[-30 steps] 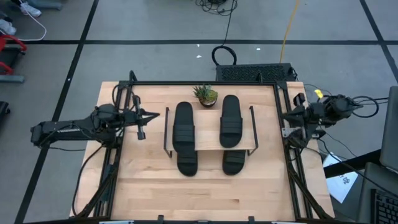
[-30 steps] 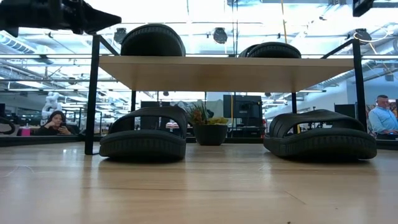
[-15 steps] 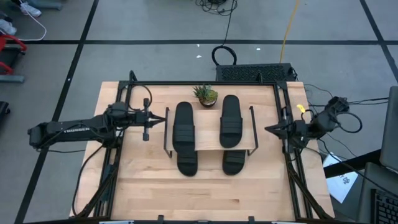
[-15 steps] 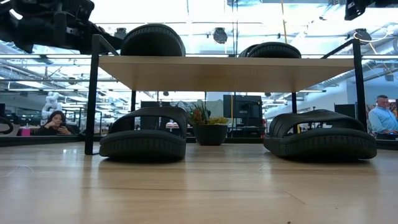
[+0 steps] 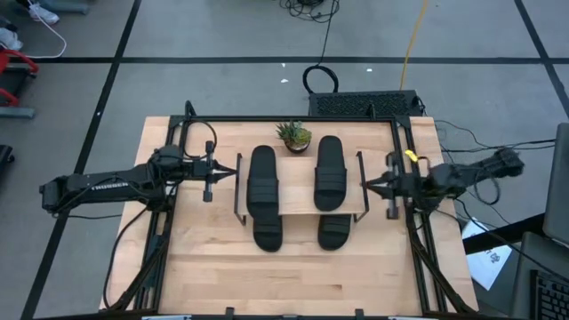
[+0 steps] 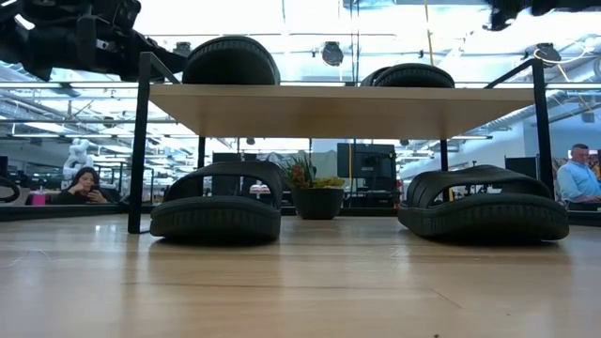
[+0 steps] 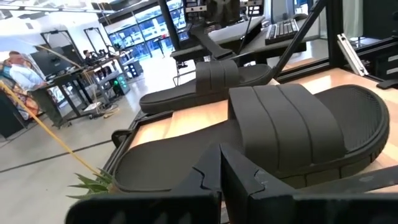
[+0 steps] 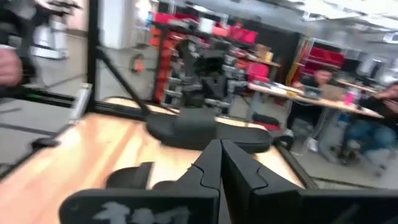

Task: Pick and place slides into the shelf
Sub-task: Return to Home Position

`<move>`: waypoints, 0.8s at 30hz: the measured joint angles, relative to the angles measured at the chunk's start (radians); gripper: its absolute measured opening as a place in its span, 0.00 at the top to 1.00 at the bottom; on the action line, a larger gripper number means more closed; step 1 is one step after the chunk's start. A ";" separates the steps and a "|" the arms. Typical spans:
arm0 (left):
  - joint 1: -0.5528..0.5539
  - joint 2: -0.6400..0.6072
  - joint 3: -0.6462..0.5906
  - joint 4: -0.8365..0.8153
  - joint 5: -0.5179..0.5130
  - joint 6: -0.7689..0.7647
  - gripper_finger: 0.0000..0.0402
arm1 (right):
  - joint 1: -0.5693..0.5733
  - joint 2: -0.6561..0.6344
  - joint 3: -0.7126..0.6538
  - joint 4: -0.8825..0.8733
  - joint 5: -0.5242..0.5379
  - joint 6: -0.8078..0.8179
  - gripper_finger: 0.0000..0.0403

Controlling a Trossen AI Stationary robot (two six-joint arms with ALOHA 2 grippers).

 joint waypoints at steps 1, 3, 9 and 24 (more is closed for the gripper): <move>0.003 0.000 0.000 0.000 0.000 0.000 1.00 | -0.044 0.039 0.000 0.029 -0.019 0.013 1.00; 0.008 0.000 0.000 -0.007 0.005 0.000 1.00 | -0.145 0.101 0.005 0.044 -0.119 0.029 1.00; 0.027 0.000 0.000 -0.022 0.065 0.012 1.00 | -0.455 0.148 0.025 0.087 -0.485 0.117 1.00; 0.115 -0.108 -0.074 -0.026 0.034 -0.068 1.00 | -0.616 -0.202 0.020 -0.184 -0.695 0.260 1.00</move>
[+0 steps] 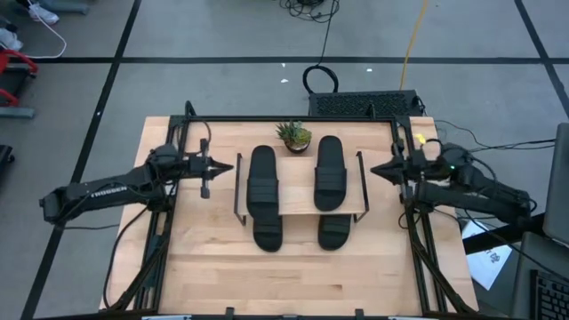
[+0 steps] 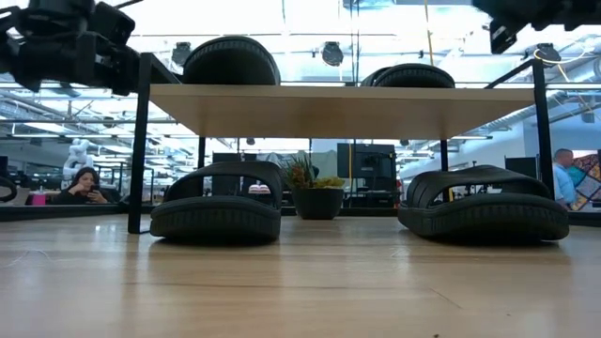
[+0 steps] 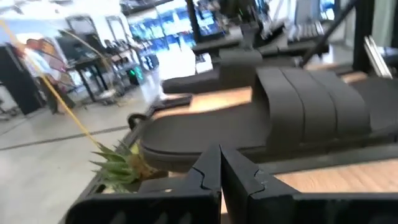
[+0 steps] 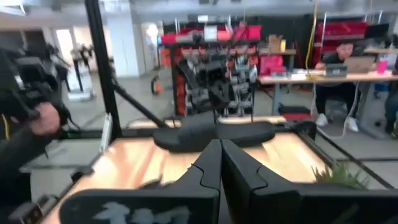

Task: Pick and place slides into the shelf
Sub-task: Return to Home Position

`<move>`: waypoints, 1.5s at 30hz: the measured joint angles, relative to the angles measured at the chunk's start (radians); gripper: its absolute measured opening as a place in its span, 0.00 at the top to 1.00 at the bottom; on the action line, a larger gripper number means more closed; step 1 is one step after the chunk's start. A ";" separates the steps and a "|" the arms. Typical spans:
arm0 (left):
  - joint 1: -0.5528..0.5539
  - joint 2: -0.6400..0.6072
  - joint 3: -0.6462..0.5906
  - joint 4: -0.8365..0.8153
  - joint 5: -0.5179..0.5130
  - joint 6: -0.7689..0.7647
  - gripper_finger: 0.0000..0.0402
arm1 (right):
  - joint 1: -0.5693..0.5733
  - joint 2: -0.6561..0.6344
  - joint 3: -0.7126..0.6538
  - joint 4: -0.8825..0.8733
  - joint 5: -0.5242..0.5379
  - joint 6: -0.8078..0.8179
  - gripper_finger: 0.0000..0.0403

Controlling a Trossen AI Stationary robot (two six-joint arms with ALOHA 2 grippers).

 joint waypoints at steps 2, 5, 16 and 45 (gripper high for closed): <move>0.007 -0.055 -0.025 0.014 -0.013 -0.042 1.00 | 0.019 -0.038 -0.017 -0.001 0.002 0.026 1.00; 0.007 -0.128 -0.042 0.009 -0.064 -0.092 1.00 | 0.055 -0.052 -0.045 0.006 0.009 0.034 1.00; -0.054 -0.339 -0.043 -0.177 -0.227 -0.081 1.00 | 0.258 -0.055 -0.195 0.213 0.167 0.058 1.00; -0.178 -0.442 -0.051 -0.323 -0.266 0.011 1.00 | 0.602 -0.221 -0.222 -0.004 0.533 -0.074 1.00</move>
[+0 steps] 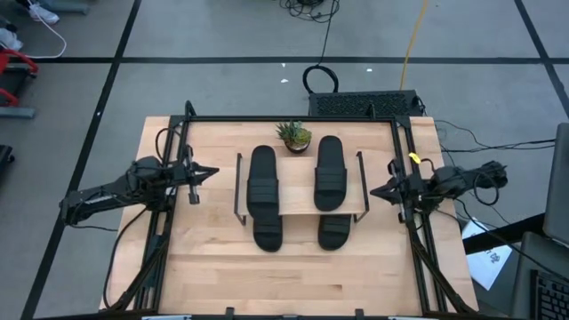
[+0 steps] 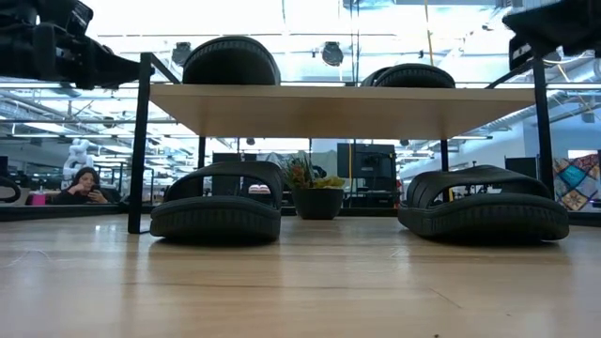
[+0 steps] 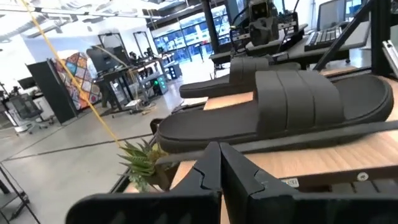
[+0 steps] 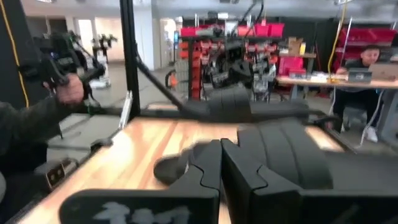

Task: Pick and place slides into the shelf
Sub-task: Return to Home Position

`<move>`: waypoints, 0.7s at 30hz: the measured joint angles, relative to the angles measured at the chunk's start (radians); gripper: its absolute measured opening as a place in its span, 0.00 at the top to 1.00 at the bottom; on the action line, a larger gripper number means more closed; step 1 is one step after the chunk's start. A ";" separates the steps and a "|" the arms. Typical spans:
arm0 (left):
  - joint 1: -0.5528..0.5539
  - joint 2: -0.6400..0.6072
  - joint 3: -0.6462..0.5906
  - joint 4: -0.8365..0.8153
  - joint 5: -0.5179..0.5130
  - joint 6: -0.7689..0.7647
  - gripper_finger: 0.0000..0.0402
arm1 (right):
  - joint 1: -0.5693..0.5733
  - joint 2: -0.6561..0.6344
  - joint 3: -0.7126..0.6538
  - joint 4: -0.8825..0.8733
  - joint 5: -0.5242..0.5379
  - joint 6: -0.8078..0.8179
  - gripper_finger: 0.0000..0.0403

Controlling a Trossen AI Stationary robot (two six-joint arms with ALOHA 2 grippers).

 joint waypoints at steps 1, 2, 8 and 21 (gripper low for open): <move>0.000 0.000 -0.005 0.000 0.001 0.000 1.00 | 0.000 -0.004 -0.009 -0.004 -0.006 0.005 1.00; 0.000 0.000 -0.013 0.000 0.002 0.000 1.00 | 0.000 -0.007 -0.016 -0.001 -0.011 0.006 1.00; 0.000 0.000 -0.041 -0.004 0.001 -0.022 1.00 | 0.000 -0.007 -0.044 0.023 -0.052 0.025 1.00; -0.002 0.000 -0.076 -0.021 0.098 -0.048 1.00 | 0.000 -0.007 -0.124 0.050 -0.163 0.021 1.00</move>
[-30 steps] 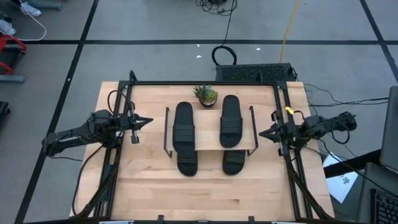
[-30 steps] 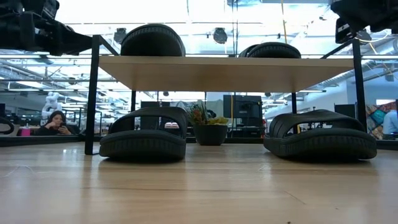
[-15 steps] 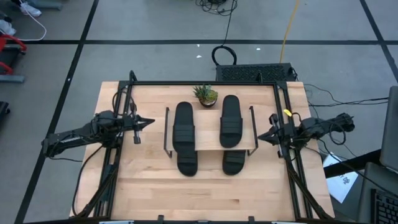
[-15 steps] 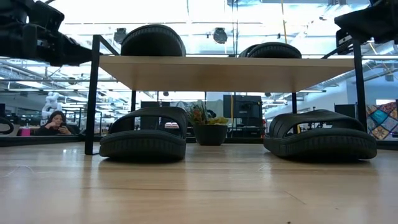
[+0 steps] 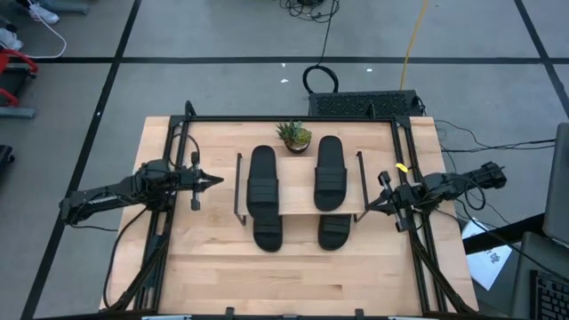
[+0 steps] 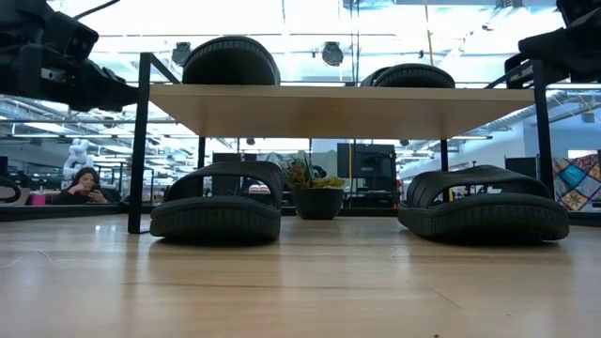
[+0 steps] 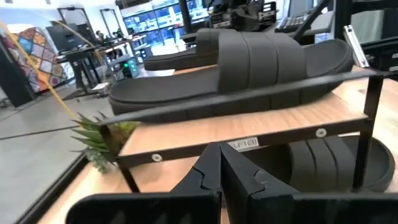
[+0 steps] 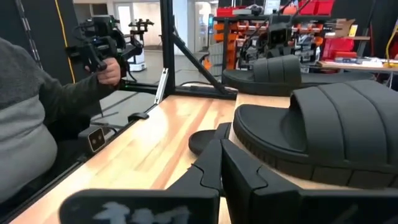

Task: Pick and place slides into the shelf
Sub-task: Return to Home Position

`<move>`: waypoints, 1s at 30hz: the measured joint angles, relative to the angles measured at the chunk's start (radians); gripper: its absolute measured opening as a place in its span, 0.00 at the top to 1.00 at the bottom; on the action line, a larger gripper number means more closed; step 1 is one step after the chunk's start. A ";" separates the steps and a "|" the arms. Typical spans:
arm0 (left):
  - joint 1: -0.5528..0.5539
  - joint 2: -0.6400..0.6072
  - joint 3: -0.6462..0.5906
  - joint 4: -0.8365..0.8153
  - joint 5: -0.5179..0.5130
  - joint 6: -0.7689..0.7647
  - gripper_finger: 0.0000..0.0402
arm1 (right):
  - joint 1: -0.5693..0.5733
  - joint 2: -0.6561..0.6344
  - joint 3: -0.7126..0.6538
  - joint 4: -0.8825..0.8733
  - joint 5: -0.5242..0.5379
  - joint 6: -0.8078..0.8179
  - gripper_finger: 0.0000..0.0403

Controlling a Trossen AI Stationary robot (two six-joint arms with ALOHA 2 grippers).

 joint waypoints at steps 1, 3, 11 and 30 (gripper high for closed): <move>0.000 0.000 -0.015 0.020 0.004 -0.003 1.00 | 0.000 0.000 -0.006 0.008 0.000 -0.004 1.00; 0.000 0.005 -0.036 0.070 0.002 -0.022 1.00 | 0.000 0.000 -0.018 0.020 0.000 -0.007 1.00; 0.000 0.017 -0.056 0.128 0.030 -0.034 1.00 | 0.000 -0.001 -0.042 0.058 0.001 0.000 1.00; 0.000 0.018 -0.056 0.116 -0.071 -0.081 0.99 | 0.000 0.000 -0.045 0.153 0.024 0.002 1.00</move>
